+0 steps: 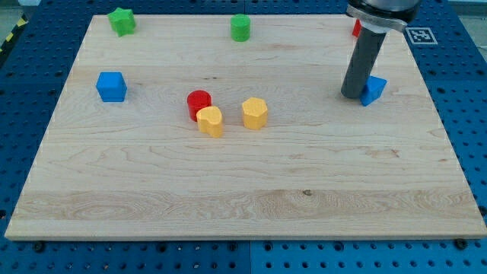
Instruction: Move the yellow hexagon to the bottom left of the board
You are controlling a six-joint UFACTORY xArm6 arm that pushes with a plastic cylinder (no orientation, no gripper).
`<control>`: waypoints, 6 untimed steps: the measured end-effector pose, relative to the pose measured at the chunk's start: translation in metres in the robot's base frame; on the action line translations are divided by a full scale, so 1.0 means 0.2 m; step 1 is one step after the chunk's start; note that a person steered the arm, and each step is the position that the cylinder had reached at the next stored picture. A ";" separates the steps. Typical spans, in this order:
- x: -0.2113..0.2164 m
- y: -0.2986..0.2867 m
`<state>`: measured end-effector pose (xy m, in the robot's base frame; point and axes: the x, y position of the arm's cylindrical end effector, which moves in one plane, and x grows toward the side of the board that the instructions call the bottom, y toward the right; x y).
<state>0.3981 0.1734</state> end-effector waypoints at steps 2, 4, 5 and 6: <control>0.00 0.12; 0.00 0.13; 0.00 -0.19; 0.00 -0.32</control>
<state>0.3981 0.1097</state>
